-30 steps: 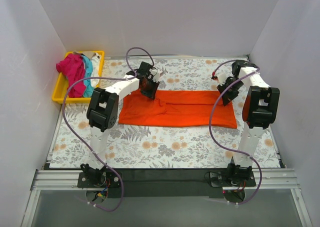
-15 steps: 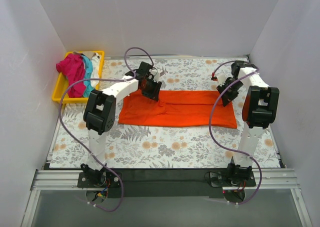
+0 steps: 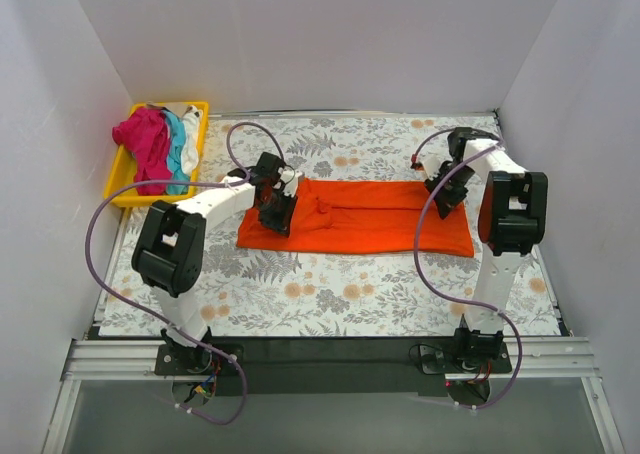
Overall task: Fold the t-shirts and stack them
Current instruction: Fold the tshirt
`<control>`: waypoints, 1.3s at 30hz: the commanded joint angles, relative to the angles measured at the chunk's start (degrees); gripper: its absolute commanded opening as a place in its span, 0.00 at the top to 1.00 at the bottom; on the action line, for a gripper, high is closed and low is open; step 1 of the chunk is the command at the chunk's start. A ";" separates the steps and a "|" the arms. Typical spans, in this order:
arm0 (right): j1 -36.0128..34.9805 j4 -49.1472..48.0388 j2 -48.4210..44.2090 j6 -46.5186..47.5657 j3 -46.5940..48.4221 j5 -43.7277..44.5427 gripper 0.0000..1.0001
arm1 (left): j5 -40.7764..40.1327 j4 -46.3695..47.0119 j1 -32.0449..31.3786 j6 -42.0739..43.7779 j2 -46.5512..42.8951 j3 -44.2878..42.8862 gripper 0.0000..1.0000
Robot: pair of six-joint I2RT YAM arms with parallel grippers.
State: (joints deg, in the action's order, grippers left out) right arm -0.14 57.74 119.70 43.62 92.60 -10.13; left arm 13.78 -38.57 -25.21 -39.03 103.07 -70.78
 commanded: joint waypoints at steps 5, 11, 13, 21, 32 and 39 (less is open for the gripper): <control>-2.76 -1.49 -3.07 0.77 -12.53 1.69 0.89 | -3.32 0.69 4.91 -0.96 6.80 -2.52 0.84; -8.53 -2.45 -8.33 -0.72 -25.07 -1.90 0.87 | -1.39 2.00 11.76 2.89 18.81 -13.99 0.82; -11.79 -2.63 -9.48 -2.12 -27.20 -4.00 0.85 | -0.78 1.57 12.03 4.57 21.98 -19.28 0.81; -22.53 4.66 -10.54 -5.91 -14.66 -16.94 0.80 | 4.42 -1.94 11.41 7.39 38.60 -58.44 0.69; -12.96 5.81 -10.72 -1.25 -9.45 -7.54 0.79 | 5.82 3.32 6.94 4.05 20.17 -35.42 0.67; -12.25 1.24 -6.59 -1.25 -11.55 -4.81 0.85 | 5.12 5.08 3.94 -1.93 20.85 -28.18 0.73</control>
State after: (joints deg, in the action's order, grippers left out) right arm -11.97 60.05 112.05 41.43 82.26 -16.10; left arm 18.85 -34.44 -21.76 -37.85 124.68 -100.64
